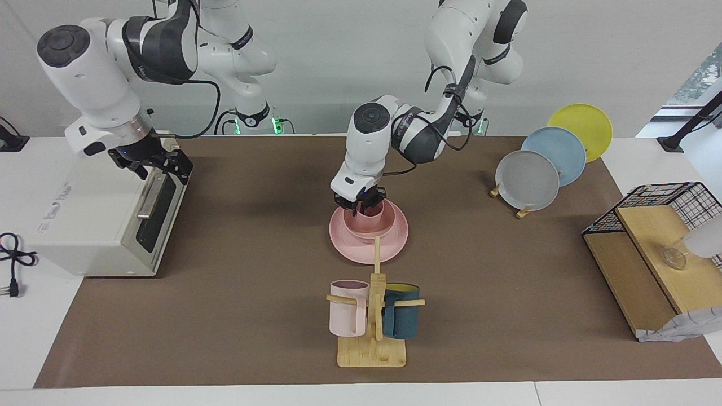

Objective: Organize tableware

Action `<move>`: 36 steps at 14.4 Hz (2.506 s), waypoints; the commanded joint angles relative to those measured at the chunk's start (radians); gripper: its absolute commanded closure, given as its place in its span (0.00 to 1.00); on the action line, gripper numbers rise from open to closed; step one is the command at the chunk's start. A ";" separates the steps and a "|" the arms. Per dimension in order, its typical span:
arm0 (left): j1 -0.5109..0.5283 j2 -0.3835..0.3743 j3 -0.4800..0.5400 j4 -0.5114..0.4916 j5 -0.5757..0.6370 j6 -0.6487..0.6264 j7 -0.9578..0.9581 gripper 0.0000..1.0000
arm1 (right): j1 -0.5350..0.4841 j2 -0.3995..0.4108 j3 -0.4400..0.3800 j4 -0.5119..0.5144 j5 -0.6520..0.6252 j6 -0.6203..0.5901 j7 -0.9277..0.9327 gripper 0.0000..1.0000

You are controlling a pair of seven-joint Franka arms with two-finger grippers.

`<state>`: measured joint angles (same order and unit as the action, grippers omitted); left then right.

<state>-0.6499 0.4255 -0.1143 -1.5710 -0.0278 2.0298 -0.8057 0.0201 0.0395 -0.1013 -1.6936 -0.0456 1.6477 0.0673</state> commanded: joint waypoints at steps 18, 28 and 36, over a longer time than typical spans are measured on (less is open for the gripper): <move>0.631 -0.474 0.021 -0.127 0.006 -0.479 0.858 0.00 | 0.026 0.020 -0.043 0.046 0.035 -0.049 -0.020 0.00; 0.606 -0.502 0.030 -0.086 0.006 -0.519 0.800 0.00 | 0.034 -0.067 -0.035 0.052 0.035 -0.052 -0.020 0.00; 0.538 -0.475 0.082 -0.075 0.008 -0.540 0.688 0.00 | 0.031 -0.069 -0.035 0.049 0.036 -0.051 -0.020 0.00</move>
<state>-0.1003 -0.0718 -0.0477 -1.6651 -0.0233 1.5125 -0.1078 0.0526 -0.0221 -0.1319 -1.6379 -0.0284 1.6079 0.0673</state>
